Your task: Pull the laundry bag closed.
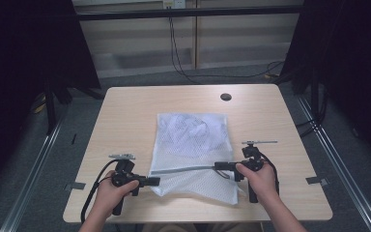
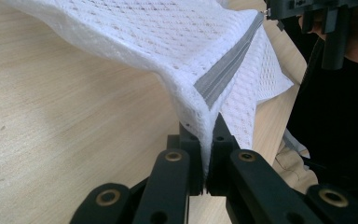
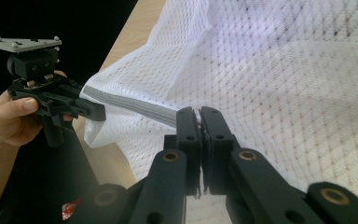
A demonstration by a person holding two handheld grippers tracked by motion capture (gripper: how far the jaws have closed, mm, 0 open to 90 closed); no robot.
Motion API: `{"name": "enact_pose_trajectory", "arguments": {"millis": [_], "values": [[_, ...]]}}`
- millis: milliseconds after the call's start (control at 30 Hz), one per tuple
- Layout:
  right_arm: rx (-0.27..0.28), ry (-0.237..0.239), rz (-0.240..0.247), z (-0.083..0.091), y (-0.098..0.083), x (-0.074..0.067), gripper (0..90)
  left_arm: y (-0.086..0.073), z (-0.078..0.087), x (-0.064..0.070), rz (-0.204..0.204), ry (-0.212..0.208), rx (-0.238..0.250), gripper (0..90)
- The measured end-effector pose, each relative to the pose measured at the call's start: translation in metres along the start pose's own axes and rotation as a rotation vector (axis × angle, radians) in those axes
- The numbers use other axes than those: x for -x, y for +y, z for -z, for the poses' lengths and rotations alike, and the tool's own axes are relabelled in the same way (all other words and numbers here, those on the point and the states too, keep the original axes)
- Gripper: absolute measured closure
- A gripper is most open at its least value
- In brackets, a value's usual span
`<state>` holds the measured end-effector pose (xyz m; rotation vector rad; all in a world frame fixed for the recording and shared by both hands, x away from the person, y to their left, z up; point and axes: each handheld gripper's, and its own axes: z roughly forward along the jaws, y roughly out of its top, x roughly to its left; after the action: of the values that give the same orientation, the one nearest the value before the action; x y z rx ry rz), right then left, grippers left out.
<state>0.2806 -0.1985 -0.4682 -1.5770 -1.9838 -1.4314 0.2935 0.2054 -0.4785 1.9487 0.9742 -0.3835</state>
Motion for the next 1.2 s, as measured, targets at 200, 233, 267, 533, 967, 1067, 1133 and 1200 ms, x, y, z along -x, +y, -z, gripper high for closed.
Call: {"name": "enact_pose_trajectory", "arguments": {"millis": [200,233,267,533,967,1067,1133,1200], "values": [[0.006,-0.002,0.002,0.003,-0.001,0.001,86.8,0.000,0.000,0.000,0.004,-0.006,-0.002,88.4],[0.007,-0.001,0.003,0.003,-0.001,0.002,86.8,0.000,0.000,0.000,-0.001,-0.001,-0.001,88.4],[0.008,0.001,0.002,0.003,-0.001,0.002,86.8,0.000,0.000,0.000,0.000,-0.002,-0.001,88.4],[0.010,0.004,-0.002,0.005,-0.002,0.003,86.9,0.000,0.000,0.002,0.012,-0.005,0.000,88.4],[0.008,-0.012,-0.008,0.012,-0.003,0.008,86.8,0.000,0.000,0.001,0.006,0.003,-0.003,88.4],[0.009,-0.019,-0.005,0.014,-0.003,0.010,86.8,0.000,0.001,0.000,0.006,-0.003,-0.005,88.4],[0.010,-0.021,-0.006,0.016,-0.003,0.011,86.8,-0.001,0.001,0.000,0.000,0.004,-0.004,88.4],[0.011,-0.018,-0.007,0.017,-0.004,0.012,86.8,-0.001,0.001,0.000,0.002,0.004,0.000,88.4]]}}
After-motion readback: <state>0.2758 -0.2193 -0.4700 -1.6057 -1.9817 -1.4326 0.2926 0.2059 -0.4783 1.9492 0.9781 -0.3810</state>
